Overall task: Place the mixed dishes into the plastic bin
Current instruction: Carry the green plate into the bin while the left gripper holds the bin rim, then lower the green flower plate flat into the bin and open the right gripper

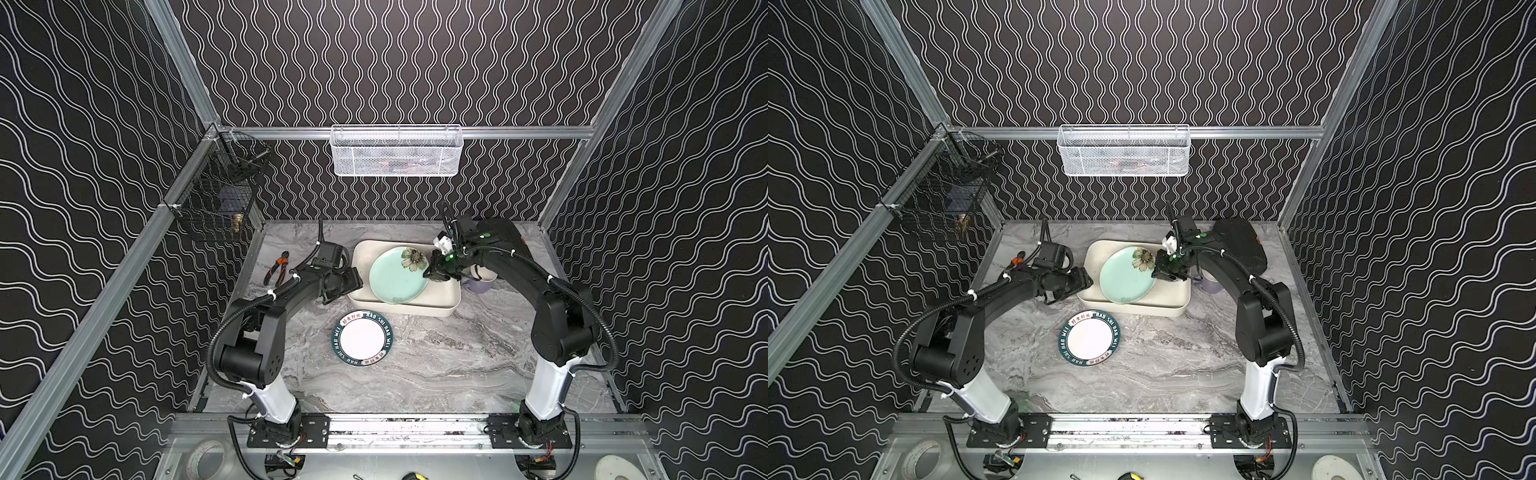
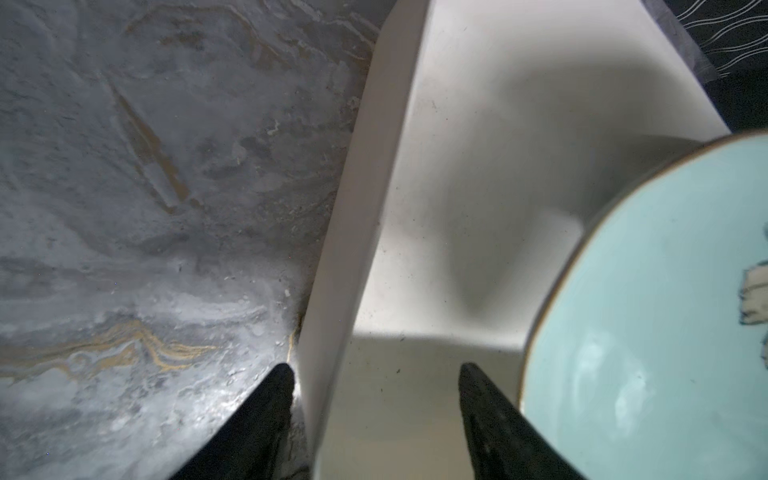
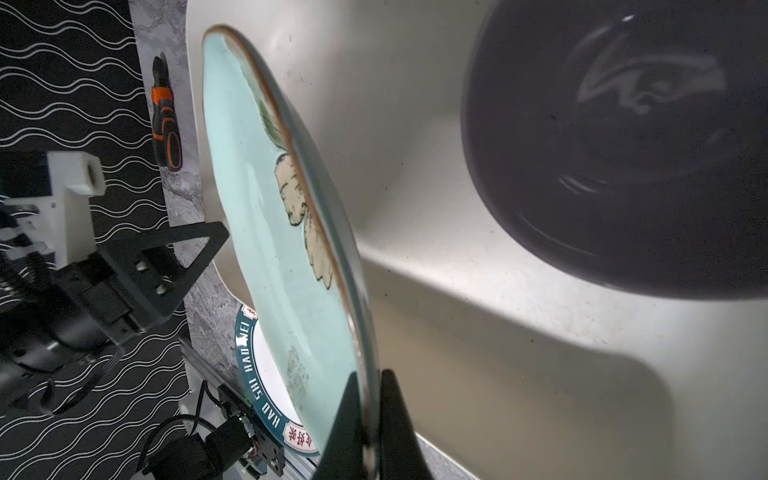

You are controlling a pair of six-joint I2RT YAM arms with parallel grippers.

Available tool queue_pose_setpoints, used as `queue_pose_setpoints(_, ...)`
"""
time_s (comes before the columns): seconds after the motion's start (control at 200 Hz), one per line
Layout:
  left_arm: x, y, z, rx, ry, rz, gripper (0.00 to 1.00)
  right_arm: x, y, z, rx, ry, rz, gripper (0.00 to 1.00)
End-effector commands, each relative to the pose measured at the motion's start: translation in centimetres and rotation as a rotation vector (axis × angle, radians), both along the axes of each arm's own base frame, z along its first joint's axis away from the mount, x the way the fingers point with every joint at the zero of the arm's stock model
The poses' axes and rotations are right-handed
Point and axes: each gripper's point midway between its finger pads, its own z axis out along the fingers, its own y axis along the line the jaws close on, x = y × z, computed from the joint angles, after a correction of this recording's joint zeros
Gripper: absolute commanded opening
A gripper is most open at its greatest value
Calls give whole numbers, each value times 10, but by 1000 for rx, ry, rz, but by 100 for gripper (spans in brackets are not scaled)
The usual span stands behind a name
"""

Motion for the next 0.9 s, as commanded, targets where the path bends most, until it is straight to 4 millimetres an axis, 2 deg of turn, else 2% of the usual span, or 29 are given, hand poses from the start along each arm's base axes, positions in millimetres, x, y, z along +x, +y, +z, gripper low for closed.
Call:
queue_pose_setpoints(0.0, -4, 6, 21, 28, -36, 7, 95, 7, 15, 3, 42, -30, 34, 0)
queue_pose_setpoints(0.025, -6, 8, 28, 34, -51, 8, 98, 8, 17, 1, 41, -26, 37, 0)
queue_pose_setpoints(0.175, -15, 17, 66, 75, -125, 7, 98, 17, 26, -9, 33, -14, 48, 0)
queue_pose_setpoints(0.22, -19, 19, 73, 89, -131, 6, 98, 21, 28, -13, 29, -9, 48, 0)
queue_pose_setpoints(0.23, -20, 20, 74, 92, -133, 5, 98, 17, 37, -14, 29, -8, 68, 0)
queue_pose_setpoints(0.25, -22, 21, 76, 97, -134, 4, 98, 16, 41, -15, 28, -7, 78, 0)
queue_pose_setpoints(0.38, -33, 29, 91, 129, -161, 15, 98, 26, 50, -23, 25, 2, 86, 0)
queue_pose_setpoints(0.581, -45, 31, 98, 132, -165, 7, 98, 39, 60, -39, 23, 22, 92, 0)
queue_pose_setpoints(0.806, -52, 35, 98, 159, -160, 2, 98, 41, 55, -61, -27, 44, 91, 0)
queue_pose_setpoints(0.861, -52, 36, 98, 164, -159, 1, 98, 41, 52, -63, -38, 45, 89, 5)
queue_pose_setpoints(0.896, -52, 36, 98, 164, -161, 1, 98, 41, 50, -65, -49, 44, 88, 12)
